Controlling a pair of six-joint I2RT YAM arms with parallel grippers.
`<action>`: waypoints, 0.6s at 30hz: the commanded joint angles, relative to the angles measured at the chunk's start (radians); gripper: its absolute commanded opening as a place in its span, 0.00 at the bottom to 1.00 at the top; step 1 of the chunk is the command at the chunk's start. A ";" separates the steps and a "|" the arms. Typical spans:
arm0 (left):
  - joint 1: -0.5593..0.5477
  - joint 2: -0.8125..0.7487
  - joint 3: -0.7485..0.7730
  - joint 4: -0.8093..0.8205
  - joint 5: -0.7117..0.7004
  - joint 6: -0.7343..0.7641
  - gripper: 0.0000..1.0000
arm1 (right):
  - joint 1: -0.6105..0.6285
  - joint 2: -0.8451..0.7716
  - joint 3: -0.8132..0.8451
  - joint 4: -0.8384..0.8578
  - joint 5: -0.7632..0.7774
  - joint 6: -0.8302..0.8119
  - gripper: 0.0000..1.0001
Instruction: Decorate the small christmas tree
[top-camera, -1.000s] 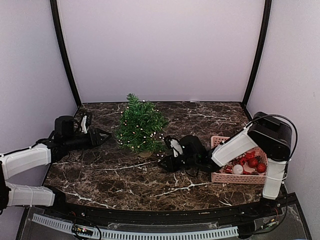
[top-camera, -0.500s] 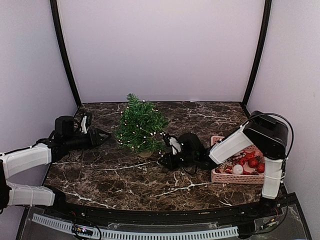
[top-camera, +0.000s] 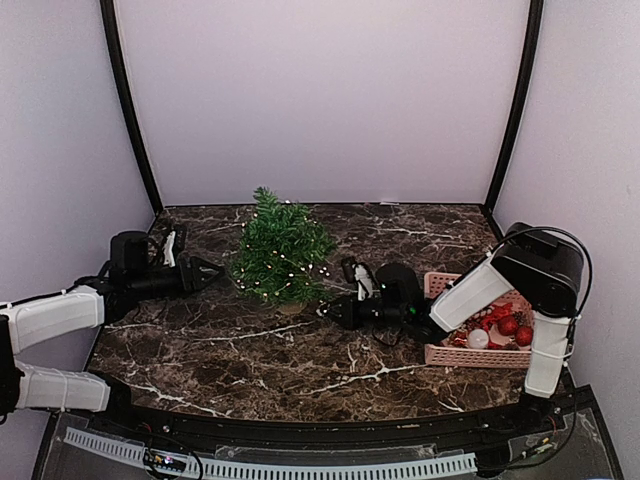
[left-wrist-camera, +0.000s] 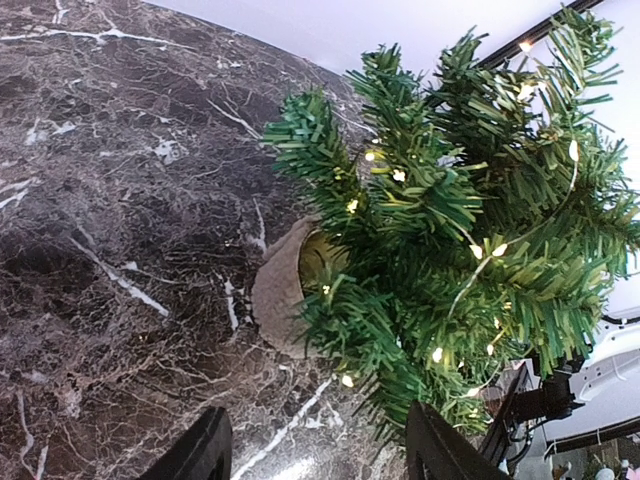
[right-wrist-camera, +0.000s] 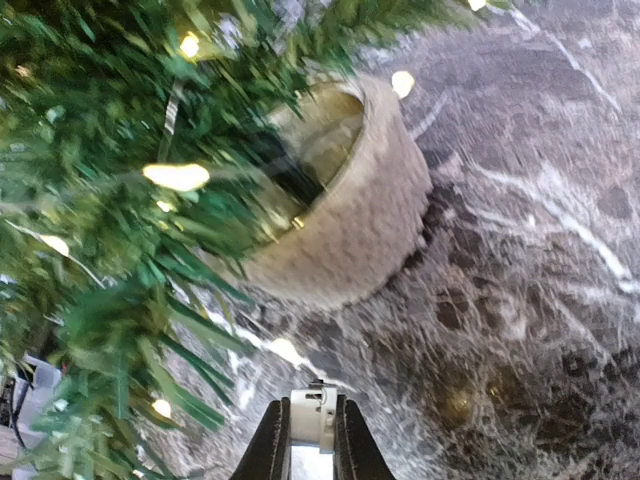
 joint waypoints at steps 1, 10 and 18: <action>0.005 -0.002 0.007 0.049 0.097 0.016 0.61 | -0.007 -0.003 0.002 0.176 -0.003 0.066 0.10; 0.005 -0.017 0.008 0.026 0.118 0.041 0.61 | -0.007 0.011 0.034 0.226 0.039 0.084 0.10; 0.005 0.011 0.016 0.045 0.190 0.055 0.66 | -0.007 0.046 0.082 0.248 0.056 0.083 0.10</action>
